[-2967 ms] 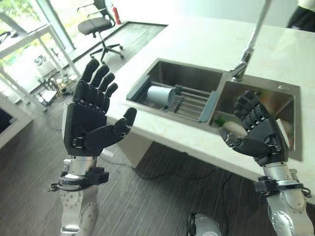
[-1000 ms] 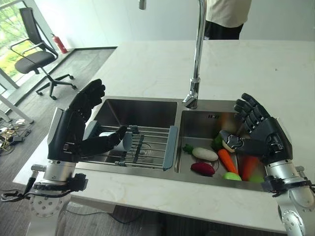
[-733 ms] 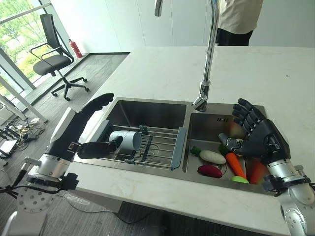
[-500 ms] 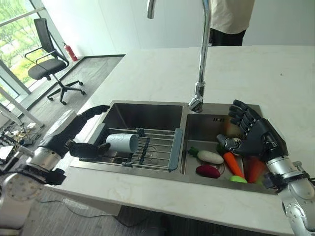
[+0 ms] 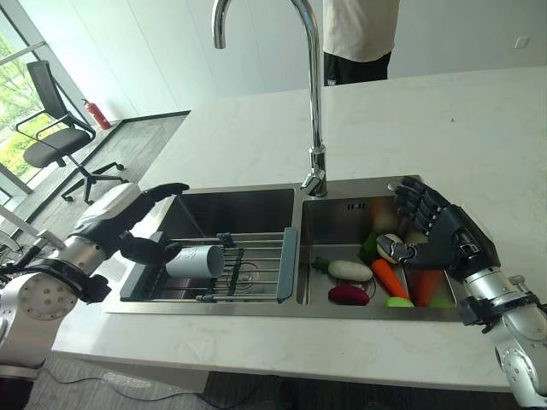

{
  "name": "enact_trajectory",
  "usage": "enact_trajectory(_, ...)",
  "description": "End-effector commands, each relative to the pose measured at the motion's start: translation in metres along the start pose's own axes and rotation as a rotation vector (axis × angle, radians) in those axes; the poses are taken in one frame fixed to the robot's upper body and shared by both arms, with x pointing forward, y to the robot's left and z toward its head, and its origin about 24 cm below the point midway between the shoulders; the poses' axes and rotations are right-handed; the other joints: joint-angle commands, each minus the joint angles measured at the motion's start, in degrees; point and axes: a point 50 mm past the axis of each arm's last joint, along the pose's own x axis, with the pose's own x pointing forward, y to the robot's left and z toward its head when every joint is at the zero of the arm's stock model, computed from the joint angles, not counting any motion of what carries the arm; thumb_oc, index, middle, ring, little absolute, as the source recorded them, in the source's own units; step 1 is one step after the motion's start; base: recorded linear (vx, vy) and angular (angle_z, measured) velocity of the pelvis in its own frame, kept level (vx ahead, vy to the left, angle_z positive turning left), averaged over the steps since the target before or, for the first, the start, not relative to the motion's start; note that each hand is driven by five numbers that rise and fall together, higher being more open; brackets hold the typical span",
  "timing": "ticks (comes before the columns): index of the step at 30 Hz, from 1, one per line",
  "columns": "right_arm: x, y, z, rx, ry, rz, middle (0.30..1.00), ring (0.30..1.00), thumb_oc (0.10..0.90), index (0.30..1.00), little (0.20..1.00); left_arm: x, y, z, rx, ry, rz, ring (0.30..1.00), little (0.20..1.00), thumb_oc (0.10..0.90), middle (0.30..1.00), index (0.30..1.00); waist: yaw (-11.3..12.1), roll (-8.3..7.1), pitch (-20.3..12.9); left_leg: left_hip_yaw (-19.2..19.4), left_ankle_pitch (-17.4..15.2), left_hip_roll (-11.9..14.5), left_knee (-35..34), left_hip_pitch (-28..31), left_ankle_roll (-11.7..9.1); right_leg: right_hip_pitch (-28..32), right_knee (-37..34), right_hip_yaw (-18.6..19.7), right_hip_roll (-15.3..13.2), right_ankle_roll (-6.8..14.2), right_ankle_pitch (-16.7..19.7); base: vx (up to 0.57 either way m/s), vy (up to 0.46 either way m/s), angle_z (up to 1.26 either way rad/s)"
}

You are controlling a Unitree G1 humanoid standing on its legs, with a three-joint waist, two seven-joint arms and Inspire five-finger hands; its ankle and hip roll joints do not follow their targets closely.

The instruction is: Place the dishes in the dishwasher.

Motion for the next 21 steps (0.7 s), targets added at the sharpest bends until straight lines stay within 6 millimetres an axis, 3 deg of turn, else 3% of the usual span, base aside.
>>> enact_trajectory(1, 0.023, -0.001, 0.058, -0.028, -0.306, 0.048, 0.900, 0.900, 0.800, 0.900, 0.900, 0.005, 0.062, 0.015, 0.166, -0.031, 0.169, 0.900, 0.900, 0.800, 0.900, 0.900, -1.29, -0.86, -0.47, -0.77, -16.94, 3.23, 9.58, 2.86, -3.29, 3.29, -9.32, -0.21, 0.42, 5.91, 2.55, 0.00, 0.000, 0.00)
enact_trajectory(21, 0.024, -0.007, 0.062, -0.046, -0.316, 0.040, 0.900, 0.900, 0.800, 0.900, 0.900, 0.012, 0.053, -0.004, 0.262, 0.124, -0.034, 0.900, 0.900, 0.800, 0.900, 0.900, -1.45, -0.86, 0.20, -0.58, -16.96, 3.51, 9.58, 3.36, -3.54, 4.10, -9.32, -0.38, 0.72, 5.83, 2.06, -0.01, -0.001, 0.00)
